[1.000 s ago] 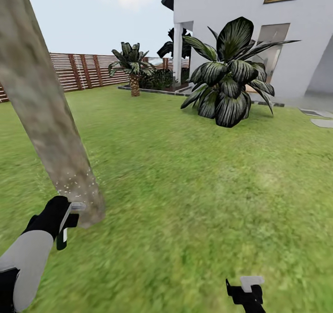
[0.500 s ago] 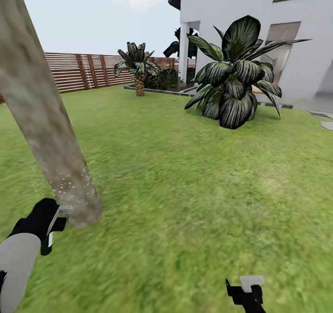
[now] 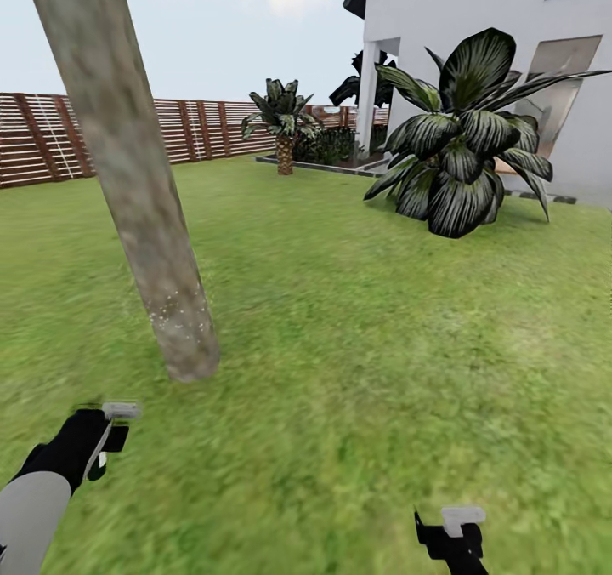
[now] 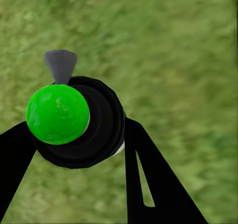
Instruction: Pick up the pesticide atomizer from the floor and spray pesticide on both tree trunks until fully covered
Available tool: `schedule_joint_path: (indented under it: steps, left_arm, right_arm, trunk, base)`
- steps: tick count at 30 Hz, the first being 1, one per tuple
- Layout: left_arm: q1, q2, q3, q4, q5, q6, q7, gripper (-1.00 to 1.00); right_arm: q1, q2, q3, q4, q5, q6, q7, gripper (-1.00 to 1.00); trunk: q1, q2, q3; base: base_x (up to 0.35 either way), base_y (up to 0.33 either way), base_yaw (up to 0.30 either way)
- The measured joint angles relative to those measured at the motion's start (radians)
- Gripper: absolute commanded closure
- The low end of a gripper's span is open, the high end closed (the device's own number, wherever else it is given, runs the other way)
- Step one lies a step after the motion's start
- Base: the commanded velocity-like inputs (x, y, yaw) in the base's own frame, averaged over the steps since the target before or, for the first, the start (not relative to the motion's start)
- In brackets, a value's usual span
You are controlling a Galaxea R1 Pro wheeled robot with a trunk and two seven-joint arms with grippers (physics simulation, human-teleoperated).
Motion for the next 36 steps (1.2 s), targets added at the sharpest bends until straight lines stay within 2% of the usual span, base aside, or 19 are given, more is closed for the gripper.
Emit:
schedule_joint_path:
  steps: [3, 4, 5, 7, 9, 10, 12, 13, 14, 16, 17, 19, 20, 22, 25, 26, 28, 31, 36]
  left_arm:
    - [0.018, -0.002, -0.008, 0.056, 0.001, -0.129, -0.019, 1.00]
    - [0.021, -0.003, -0.014, 0.084, 0.000, -0.200, -0.056, 1.00]
    - [0.022, -0.003, -0.020, 0.097, -0.005, -0.240, -0.090, 1.00]
    - [0.025, 0.003, -0.057, 0.123, -0.028, -0.331, -0.211, 1.00]
    - [0.026, 0.007, -0.079, 0.132, -0.071, -0.412, -0.314, 1.00]
    - [0.032, 0.008, -0.085, 0.134, -0.112, -0.466, -0.384, 1.00]
    - [0.040, 0.008, -0.090, 0.134, -0.188, -0.545, -0.502, 1.00]
    - [0.043, 0.007, -0.092, 0.134, -0.228, -0.578, -0.578, 1.00]
    - [0.045, 0.006, -0.095, 0.133, -0.272, -0.610, -0.684, 1.00]
    - [0.044, 0.005, -0.096, 0.128, -0.308, -0.630, -0.799, 1.00]
    - [0.043, 0.005, -0.096, 0.126, -0.315, -0.633, -0.824, 1.00]
    - [0.041, -0.002, -0.095, 0.118, -0.353, -0.636, -0.897, 1.00]
    - [0.040, -0.004, -0.094, 0.116, -0.379, -0.636, -0.923, 1.00]
    - [0.040, -0.006, -0.092, 0.114, -0.427, -0.636, -0.951, 1.00]
    - [0.039, -0.015, -0.090, 0.114, -0.449, -0.636, -0.960, 1.00]
    - [0.039, -0.021, -0.091, 0.115, -0.452, -0.636, -0.961, 1.00]
    - [0.039, -0.041, -0.101, 0.120, -0.468, -0.635, -0.962, 1.00]
    - [0.039, -0.067, -0.162, 0.125, -0.494, -0.629, -0.962, 1.00]
    - [0.039, -0.094, -0.184, 0.127, -0.500, -0.628, -0.962, 1.00]
  right_arm:
    - [0.000, 0.000, 0.001, -0.002, 0.001, 0.000, 0.002, -1.00]
    - [0.000, 0.001, 0.003, -0.003, 0.001, 0.001, 0.004, -1.00]
    - [0.000, 0.002, 0.007, -0.005, 0.003, 0.001, 0.006, -1.00]
    - [0.000, 0.003, 0.062, -0.038, 0.027, 0.003, 0.033, -1.00]
    - [-0.001, 0.003, 0.120, -0.118, 0.077, 0.013, 0.115, -1.00]
    - [0.000, 0.003, 0.138, -0.174, 0.102, 0.036, 0.201, -1.00]
    - [-0.001, 0.001, 0.152, -0.255, 0.114, 0.103, 0.345, -1.00]
    - [-0.004, 0.000, 0.155, -0.290, 0.116, 0.150, 0.418, -1.00]
    - [-0.010, -0.002, 0.157, -0.329, 0.117, 0.198, 0.504, -1.00]
    - [-0.022, -0.004, 0.160, -0.373, 0.140, 0.228, 0.610, -1.00]
    - [-0.027, -0.004, 0.160, -0.386, 0.160, 0.233, 0.640, -1.00]
    - [-0.037, -0.003, 0.161, -0.433, 0.238, 0.239, 0.698, -1.00]
    - [-0.039, -0.002, 0.161, -0.443, 0.253, 0.240, 0.707, -1.00]
    - [-0.040, 0.001, 0.161, -0.451, 0.266, 0.241, 0.715, -1.00]
    - [-0.040, 0.007, 0.163, -0.453, 0.270, 0.241, 0.721, -1.00]
    - [-0.040, 0.012, 0.163, -0.453, 0.271, 0.241, 0.725, 1.00]
    - [-0.040, 0.038, 0.164, -0.454, 0.276, 0.240, 0.756, 1.00]
    - [-0.040, 0.060, 0.164, -0.454, 0.296, 0.239, 0.802, 1.00]
    - [-0.041, 0.107, 0.168, -0.461, 0.361, 0.239, 0.813, 1.00]
  trunk:
    - [0.000, 0.000, 0.000]
    - [0.000, 0.000, 0.000]
    - [0.000, 0.000, 0.000]
    - [0.000, 0.000, 0.000]
    - [0.000, 0.000, 0.000]
    - [0.000, 0.000, 0.000]
    - [-0.001, 0.000, 0.000]
    - [-0.001, 0.000, 0.000]
    - [-0.001, 0.000, 0.000]
    - [-0.001, 0.000, 0.000]
    - [-0.001, 0.000, 0.000]
    - [-0.001, 0.000, 0.000]
    - [-0.001, 0.000, 0.000]
    - [-0.001, 0.000, 0.000]
    - [-0.001, 0.000, 0.000]
    - [-0.001, 0.000, 0.000]
    - [-0.001, 0.000, 0.000]
    - [-0.001, 0.000, 0.000]
    - [-0.001, 0.000, 0.000]
  base:
    - [-0.335, 0.000, 0.004]
    - [-0.334, 0.000, 0.001]
    - [-0.325, 0.000, 0.001]
    - [-0.300, 0.000, 0.000]
    - [-0.188, 0.000, 0.000]
    - [-0.070, 0.000, 0.000]
    - [-0.034, 0.000, 0.000]
    - [-0.009, 0.000, 0.000]
    - [-0.005, 0.000, 0.000]
    - [-0.002, 0.000, 0.000]
    - [0.000, 0.000, 0.000]
    - [0.000, 0.000, 0.000]
    - [0.000, 0.000, 0.000]
    - [0.000, 0.000, 0.000]
    - [0.000, 0.000, 0.000]
    - [0.000, 0.000, 0.000]
    - [0.000, 0.000, 0.000]
    - [0.000, 0.000, 0.000]
    - [0.000, 0.000, 0.000]
